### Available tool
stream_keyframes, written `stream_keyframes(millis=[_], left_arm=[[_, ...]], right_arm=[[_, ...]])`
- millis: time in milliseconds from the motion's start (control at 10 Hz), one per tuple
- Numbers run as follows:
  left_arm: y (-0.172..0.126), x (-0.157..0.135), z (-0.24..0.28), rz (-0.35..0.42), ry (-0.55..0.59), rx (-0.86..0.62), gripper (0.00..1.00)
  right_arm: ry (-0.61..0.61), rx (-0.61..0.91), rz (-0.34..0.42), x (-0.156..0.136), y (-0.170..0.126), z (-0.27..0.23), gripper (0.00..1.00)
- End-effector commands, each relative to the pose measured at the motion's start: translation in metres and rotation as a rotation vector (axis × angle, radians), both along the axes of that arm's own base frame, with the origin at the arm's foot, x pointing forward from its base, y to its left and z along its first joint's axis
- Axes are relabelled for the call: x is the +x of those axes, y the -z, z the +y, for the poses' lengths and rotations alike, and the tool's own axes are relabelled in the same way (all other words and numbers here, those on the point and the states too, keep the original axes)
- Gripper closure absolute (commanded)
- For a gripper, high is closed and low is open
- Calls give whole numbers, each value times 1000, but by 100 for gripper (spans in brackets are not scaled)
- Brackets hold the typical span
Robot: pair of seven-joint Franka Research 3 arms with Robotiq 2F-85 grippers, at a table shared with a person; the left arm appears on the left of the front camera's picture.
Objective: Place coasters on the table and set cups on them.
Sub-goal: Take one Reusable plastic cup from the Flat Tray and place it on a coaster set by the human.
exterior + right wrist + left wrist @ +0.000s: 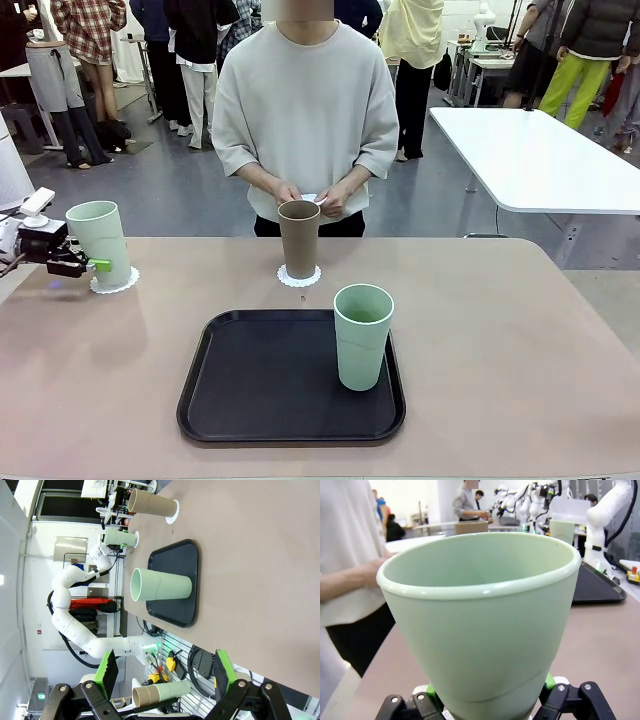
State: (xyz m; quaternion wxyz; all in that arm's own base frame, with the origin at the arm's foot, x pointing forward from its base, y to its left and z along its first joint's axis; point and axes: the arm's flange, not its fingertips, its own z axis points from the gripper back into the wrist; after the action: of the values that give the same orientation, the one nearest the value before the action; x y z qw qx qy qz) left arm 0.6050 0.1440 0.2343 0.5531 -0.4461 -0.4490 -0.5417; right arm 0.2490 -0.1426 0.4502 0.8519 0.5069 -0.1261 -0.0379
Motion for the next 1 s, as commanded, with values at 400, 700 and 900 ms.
stream_keyframes(millis=[400, 700, 900], left_arm=[[8, 5, 0, 18, 33, 29, 18], [10, 6, 1, 19, 51, 46, 0], [9, 5, 2, 24, 59, 51, 0]], right_arm=[[-2, 15, -13, 2, 0, 1, 0], [-2, 15, -13, 2, 0, 1, 0], [-2, 15, -13, 2, 0, 1, 0]])
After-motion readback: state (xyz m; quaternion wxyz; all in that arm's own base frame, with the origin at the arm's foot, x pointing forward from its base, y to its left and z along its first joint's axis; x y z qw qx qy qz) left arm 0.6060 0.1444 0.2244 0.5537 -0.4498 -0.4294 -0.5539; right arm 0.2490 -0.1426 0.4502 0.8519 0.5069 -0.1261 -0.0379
